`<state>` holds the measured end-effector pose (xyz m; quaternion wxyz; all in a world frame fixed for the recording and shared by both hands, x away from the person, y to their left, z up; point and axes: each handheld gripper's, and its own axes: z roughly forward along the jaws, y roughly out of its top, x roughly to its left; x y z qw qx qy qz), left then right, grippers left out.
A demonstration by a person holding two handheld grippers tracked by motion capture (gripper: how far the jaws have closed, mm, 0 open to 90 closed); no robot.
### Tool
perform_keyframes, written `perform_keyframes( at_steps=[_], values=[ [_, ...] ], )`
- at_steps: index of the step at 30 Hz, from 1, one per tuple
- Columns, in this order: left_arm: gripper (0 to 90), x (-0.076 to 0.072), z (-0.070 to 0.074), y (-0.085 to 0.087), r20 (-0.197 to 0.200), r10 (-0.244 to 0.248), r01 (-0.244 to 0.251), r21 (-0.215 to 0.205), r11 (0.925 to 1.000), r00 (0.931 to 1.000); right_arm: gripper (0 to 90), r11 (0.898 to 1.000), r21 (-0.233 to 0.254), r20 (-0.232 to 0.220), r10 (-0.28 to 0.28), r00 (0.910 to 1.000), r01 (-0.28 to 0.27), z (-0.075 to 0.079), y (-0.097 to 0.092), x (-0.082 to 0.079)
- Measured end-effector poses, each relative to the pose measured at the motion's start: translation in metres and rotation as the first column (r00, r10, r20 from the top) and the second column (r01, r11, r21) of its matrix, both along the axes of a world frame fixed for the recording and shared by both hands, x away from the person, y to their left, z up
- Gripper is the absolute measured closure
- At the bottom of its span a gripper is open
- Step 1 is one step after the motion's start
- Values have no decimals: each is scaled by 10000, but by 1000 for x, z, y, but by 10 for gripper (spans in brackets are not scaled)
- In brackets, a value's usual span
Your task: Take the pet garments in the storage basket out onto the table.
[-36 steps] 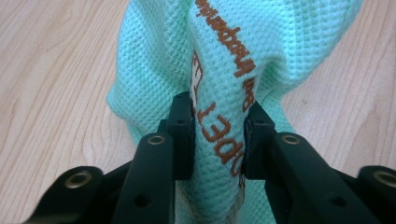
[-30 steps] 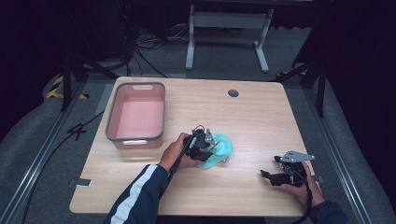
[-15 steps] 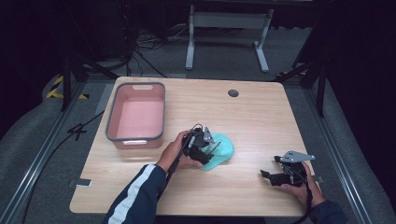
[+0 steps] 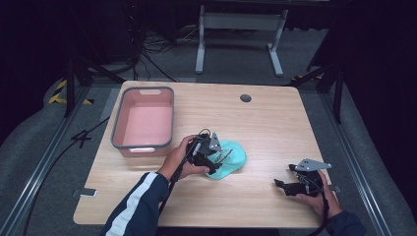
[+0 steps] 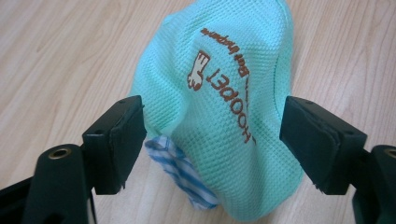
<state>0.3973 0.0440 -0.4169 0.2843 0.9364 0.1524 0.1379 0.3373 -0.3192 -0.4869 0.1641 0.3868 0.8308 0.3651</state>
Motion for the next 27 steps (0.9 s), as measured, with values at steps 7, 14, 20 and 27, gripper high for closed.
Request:
perform_keyframes(
  at_steps=[7, 14, 20, 27],
  values=[
    [232, -6, 8, 7, 262, 18, -22, 150, 9999, 9997, 149, 10000, 0, 1, -1, 10000, 1, 0, 0, 0],
    [234, -11, 18, 19, 528, 75, -90, 297, 9995, 9986, 149, 10000, -1, -1, -1, 10000, 1, 0, 0, 0],
    [234, -15, 22, 29, 655, 91, -119, 429, 9990, 9978, 149, 10000, 0, 1, -2, 10000, 2, 0, 0, 0],
    [240, -22, 25, 42, 795, 144, -184, 503, 9986, 9967, 149, 10000, 2, 0, -2, 10000, 2, 0, 0, 0]
  ],
)
